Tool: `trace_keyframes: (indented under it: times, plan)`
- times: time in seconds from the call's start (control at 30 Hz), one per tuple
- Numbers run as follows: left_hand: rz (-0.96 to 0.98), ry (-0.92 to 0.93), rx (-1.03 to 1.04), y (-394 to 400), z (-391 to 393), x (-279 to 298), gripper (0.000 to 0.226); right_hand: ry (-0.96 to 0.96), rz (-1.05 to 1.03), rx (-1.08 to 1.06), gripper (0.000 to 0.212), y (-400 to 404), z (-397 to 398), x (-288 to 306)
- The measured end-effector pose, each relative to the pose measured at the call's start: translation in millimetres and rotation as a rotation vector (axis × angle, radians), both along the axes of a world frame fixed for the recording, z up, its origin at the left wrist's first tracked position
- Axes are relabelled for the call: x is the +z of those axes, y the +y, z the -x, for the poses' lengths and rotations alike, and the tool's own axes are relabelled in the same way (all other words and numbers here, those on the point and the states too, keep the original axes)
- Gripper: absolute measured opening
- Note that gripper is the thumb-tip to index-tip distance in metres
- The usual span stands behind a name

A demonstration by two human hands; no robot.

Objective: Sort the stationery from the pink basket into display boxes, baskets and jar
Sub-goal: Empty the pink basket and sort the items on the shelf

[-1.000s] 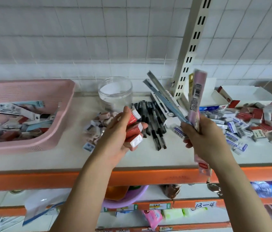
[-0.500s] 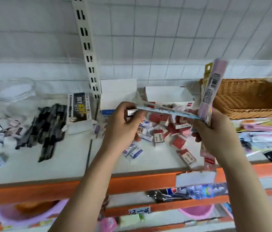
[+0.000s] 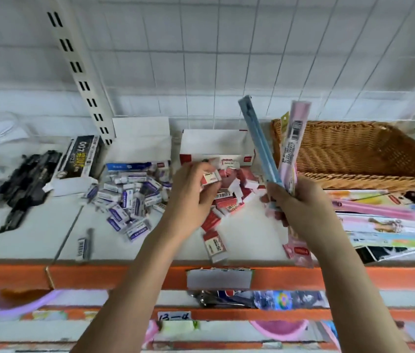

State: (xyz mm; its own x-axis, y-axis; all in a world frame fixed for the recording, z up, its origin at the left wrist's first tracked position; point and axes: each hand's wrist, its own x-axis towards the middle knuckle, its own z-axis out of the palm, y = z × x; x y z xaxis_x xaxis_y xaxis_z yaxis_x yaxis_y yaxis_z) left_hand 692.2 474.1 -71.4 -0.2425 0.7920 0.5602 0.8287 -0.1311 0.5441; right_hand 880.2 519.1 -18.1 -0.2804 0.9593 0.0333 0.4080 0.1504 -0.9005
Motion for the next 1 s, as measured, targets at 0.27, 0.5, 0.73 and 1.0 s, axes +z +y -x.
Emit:
trace_keyframes:
  times: [0.27,0.5,0.73,1.0]
  plan:
    - [0.237,0.170,-0.050,-21.5,-8.4,-13.1,0.053,-0.026,-0.021,0.075,0.014,-2.9,14.0,-2.0]
    - [0.112,0.099,-0.032,-47.7,25.5,14.6,0.049,-0.061,-0.080,0.062,0.018,-25.0,38.4,2.1]
    - [0.222,0.184,0.391,-122.3,101.6,32.5,0.023,-0.172,-0.125,0.067,0.026,-58.9,93.4,1.8]
    - [0.678,-0.079,0.130,-153.4,132.3,26.7,0.024,-0.138,-0.072,0.086,0.024,-94.5,135.5,-3.7]
